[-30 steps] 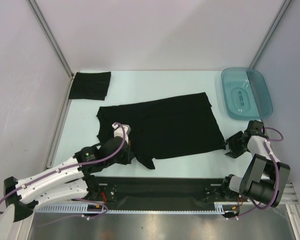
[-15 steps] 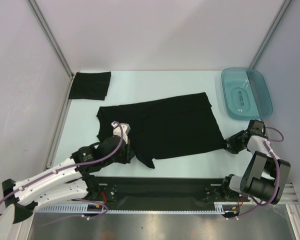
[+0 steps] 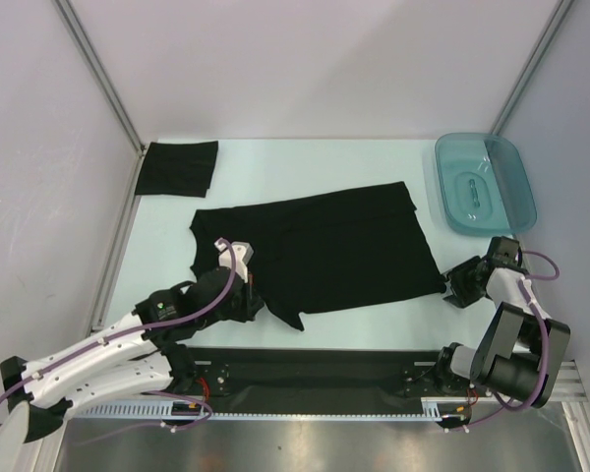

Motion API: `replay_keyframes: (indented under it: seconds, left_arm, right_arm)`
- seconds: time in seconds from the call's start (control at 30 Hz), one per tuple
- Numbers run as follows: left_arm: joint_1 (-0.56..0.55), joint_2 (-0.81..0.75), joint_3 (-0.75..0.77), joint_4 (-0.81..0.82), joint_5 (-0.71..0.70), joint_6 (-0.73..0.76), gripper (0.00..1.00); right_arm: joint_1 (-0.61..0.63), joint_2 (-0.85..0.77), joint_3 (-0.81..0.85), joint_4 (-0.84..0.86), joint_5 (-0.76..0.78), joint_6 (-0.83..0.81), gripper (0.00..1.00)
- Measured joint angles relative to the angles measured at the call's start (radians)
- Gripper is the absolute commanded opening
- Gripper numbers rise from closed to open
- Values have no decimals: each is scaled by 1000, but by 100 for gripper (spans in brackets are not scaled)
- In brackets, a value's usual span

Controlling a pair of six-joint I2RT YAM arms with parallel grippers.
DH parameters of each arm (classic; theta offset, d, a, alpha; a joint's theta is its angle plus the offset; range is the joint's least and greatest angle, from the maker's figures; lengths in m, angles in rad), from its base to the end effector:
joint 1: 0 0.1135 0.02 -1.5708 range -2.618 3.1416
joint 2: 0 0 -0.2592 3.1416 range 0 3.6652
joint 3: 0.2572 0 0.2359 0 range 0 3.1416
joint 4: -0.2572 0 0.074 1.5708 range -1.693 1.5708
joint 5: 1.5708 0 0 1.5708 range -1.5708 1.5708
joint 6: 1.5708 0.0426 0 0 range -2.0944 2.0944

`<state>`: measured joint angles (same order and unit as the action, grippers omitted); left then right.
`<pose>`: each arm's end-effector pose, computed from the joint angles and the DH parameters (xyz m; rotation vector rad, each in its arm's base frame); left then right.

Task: Fold and stack the t-shirts
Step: Fold the tshirt

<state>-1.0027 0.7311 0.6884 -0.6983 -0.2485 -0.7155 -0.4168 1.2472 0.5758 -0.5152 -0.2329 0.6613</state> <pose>0.0856 -0.1146 0.2590 0.2089 2.3498 -0.5935 0.1839 -0.0707 0.1573 1.3647 2.4040 0.3864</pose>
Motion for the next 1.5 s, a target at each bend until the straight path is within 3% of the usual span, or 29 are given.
replay_keyframes:
  seconds: [0.1, 0.2, 0.57, 0.67, 0.73, 0.8, 1.17, 1.5]
  left_arm:
    - [0, -2, 0, 0, 3, 0, 0]
    - [0, -1, 0, 0, 14, 0, 0]
    - [0, -22, 0, -19, 19, 0, 0]
    - [0, -30, 0, -22, 19, 0, 0]
    - [0, -34, 0, -23, 19, -2, 0]
    - [0, -40, 0, -23, 19, -2, 0]
    - [35, 50, 121, -38, 3, 18, 0]
    - [322, 214, 187, -23, 78, 62, 0]
  right_arm:
    - [0, -11, -6, 0, -1, -3, 51]
    - [0, -16, -23, 3, -2, -3, 41]
    - [-2, -6, -47, 58, -21, 7, 30]
    - [-2, 1, -39, 51, -2, -14, 21]
    - [-2, 10, -28, 39, 19, -36, 5]
    - [-2, 24, -13, 26, 35, -53, 0]
    - [87, 103, 212, -119, 103, -155, 0]
    - [243, 292, 507, -217, 165, -241, 0]
